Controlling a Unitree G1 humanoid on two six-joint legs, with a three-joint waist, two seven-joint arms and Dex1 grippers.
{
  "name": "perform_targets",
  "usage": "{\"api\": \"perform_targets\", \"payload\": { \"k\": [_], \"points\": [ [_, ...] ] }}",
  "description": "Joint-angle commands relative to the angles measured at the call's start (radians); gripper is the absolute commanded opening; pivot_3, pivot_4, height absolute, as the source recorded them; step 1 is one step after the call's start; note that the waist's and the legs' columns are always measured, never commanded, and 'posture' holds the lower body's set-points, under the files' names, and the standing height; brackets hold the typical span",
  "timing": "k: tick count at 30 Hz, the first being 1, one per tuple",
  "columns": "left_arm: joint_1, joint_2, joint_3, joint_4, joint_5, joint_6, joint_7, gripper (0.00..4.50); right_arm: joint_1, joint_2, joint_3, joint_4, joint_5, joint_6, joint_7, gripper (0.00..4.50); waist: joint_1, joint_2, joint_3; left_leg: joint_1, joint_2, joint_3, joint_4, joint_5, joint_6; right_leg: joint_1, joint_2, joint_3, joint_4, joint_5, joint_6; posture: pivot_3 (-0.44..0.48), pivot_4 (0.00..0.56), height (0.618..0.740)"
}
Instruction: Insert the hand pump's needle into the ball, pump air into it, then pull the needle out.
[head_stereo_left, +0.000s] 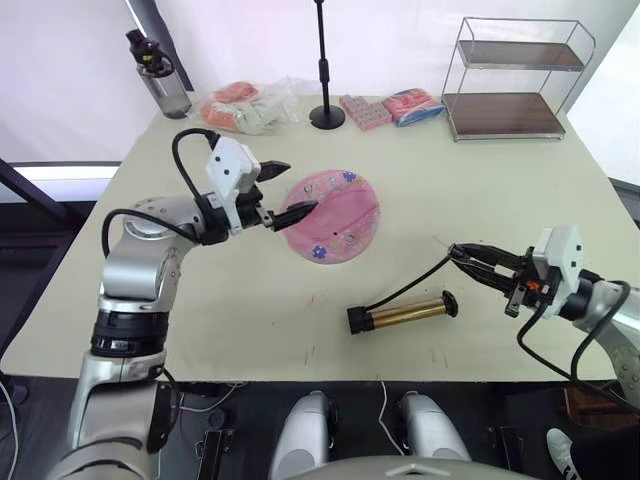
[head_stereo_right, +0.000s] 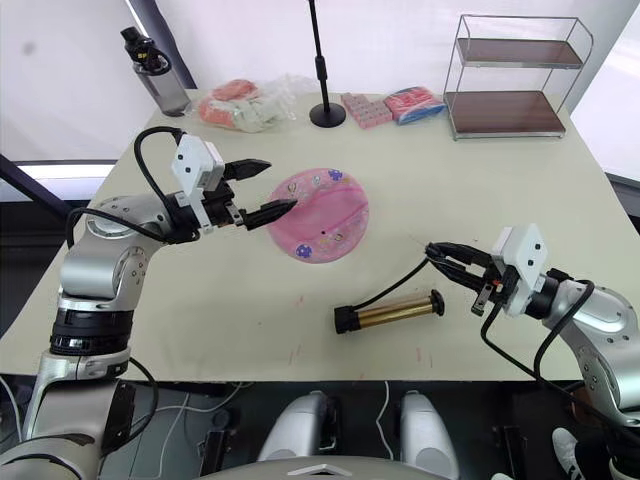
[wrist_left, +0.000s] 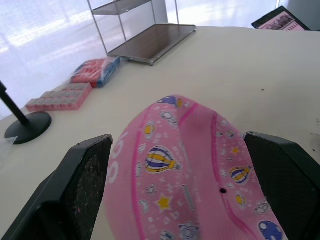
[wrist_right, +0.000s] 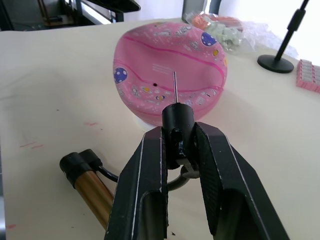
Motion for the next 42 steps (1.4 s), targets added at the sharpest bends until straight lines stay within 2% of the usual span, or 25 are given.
{"api": "perform_targets", "payload": {
  "k": [1,9,14,25,29,36,42],
  "points": [
    [-0.056,0.002,-0.001,0.051,0.005,-0.001,0.003,4.47,-0.012,-0.006,-0.024,-0.026,0.001,0.006,-0.020,0.30,-0.001,0.000,0.000,0.000,0.000,0.002,0.001,0.000,0.001,0.000,0.000,0.001,0.000,0.000,0.001,0.000,0.150,0.736],
    [-0.179,-0.030,-0.071,0.255,0.067,0.021,0.015,4.47,-0.001,0.004,-0.009,-0.055,-0.022,0.012,-0.054,0.30,-0.001,-0.001,0.001,-0.001,0.000,0.014,0.009,-0.004,0.006,-0.003,0.000,0.005,0.000,0.003,0.005,0.000,0.150,0.736],
    [-0.211,-0.045,-0.104,0.306,0.084,0.037,-0.010,4.47,0.008,0.008,-0.012,-0.067,-0.026,0.016,-0.064,0.30,-0.001,-0.001,0.001,-0.001,0.001,0.021,0.009,-0.005,0.008,-0.007,0.000,0.012,0.001,0.004,0.008,0.000,0.150,0.736],
    [-0.193,-0.008,-0.109,0.227,0.073,0.105,-0.058,4.47,0.017,0.017,-0.012,-0.086,-0.024,0.019,-0.080,0.30,-0.002,-0.002,0.001,-0.002,0.002,0.024,0.010,-0.007,0.011,-0.008,0.001,0.014,0.001,0.006,0.010,0.000,0.150,0.736],
    [-0.167,0.024,-0.125,0.186,0.104,0.154,-0.039,4.47,-0.004,0.022,-0.007,-0.078,-0.016,0.014,-0.075,0.30,-0.004,-0.002,0.001,-0.002,0.002,0.021,0.010,-0.007,0.010,-0.008,0.002,0.012,0.001,0.006,0.010,0.000,0.150,0.736],
    [-0.118,0.042,-0.102,0.081,0.081,0.229,-0.025,4.47,-0.020,0.029,-0.004,-0.070,-0.010,-0.001,-0.042,0.30,-0.001,-0.002,0.001,-0.002,0.002,0.018,0.010,-0.007,0.010,-0.004,0.001,0.008,0.000,0.005,0.009,0.000,0.150,0.736],
    [-0.099,0.044,-0.091,0.058,0.085,0.258,0.001,4.47,-0.040,0.042,0.008,-0.059,-0.019,-0.012,-0.029,0.30,-0.002,-0.002,0.001,-0.002,0.002,0.016,0.010,-0.007,0.010,-0.004,0.001,0.007,0.000,0.005,0.009,0.000,0.150,0.736]
  ]
}}
